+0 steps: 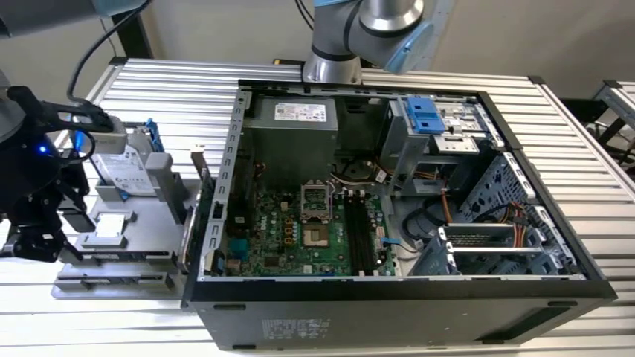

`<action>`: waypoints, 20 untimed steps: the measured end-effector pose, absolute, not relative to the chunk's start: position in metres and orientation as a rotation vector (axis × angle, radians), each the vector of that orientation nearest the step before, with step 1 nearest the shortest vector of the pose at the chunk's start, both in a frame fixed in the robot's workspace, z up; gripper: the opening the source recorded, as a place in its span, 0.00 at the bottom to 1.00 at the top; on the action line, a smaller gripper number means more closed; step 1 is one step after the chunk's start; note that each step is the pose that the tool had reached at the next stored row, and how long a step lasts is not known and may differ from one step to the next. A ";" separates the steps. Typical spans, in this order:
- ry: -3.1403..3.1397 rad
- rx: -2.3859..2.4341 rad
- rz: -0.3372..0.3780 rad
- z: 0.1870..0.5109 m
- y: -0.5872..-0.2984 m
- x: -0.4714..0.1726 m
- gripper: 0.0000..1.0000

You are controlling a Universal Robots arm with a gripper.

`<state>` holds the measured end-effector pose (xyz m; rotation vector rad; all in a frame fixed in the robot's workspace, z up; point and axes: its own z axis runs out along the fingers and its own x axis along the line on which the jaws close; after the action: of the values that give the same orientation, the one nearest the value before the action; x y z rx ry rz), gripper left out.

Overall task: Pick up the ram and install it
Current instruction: 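Pick up the ram and move it above insertion slot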

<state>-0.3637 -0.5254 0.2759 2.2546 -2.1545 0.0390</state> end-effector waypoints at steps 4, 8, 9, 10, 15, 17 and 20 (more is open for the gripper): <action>-2.171 2.239 0.039 0.271 -0.527 -0.362 1.00; -2.172 2.238 0.039 0.266 -0.529 -0.359 1.00; -2.172 2.238 0.039 0.265 -0.530 -0.358 1.00; -2.173 2.237 0.039 0.263 -0.530 -0.358 1.00; -2.175 2.234 0.039 0.255 -0.533 -0.356 1.00; -2.177 2.233 0.039 0.252 -0.535 -0.355 1.00; -2.178 2.232 0.039 0.247 -0.537 -0.355 1.00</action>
<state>-0.3546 -0.5366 0.2467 2.2318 -2.1782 0.0393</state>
